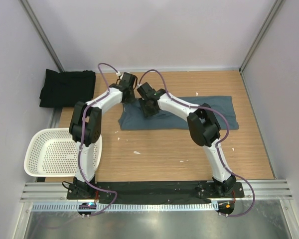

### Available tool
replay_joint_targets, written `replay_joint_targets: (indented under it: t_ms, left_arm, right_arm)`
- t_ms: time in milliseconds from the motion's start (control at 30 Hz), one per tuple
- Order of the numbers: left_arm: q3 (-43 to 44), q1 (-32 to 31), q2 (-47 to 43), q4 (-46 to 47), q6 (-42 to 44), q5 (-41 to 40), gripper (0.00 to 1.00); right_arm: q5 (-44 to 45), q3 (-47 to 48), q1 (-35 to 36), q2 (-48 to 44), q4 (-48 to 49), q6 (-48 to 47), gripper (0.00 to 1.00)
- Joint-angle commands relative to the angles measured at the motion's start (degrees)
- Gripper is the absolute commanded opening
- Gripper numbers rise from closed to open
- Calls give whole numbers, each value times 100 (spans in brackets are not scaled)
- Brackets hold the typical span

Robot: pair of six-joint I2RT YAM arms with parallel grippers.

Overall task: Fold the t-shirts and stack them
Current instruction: Fold the tshirt

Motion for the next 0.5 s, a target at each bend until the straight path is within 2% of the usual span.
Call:
replay_joint_targets:
  t_ms: [0, 67, 167, 267, 367, 467]
  left_arm:
    - [57, 84, -225, 187, -26, 62, 0]
    - [57, 101, -234, 187, -17, 62, 0]
    - [48, 119, -234, 178, -17, 80, 0]
    - [48, 136, -251, 170, -26, 115, 0]
    - [75, 154, -260, 170, -26, 159, 0]
    - [101, 154, -252, 161, -43, 246, 0]
  right_arm:
    - [16, 46, 29, -1, 194, -87, 41]
    - [60, 64, 29, 16, 194, -113, 40]
    - [183, 81, 29, 25, 142, -166, 32]
    - [218, 81, 29, -18, 133, -166, 16]
    - [253, 73, 29, -89, 106, -201, 3]
    - [358, 169, 29, -150, 19, -298, 1]
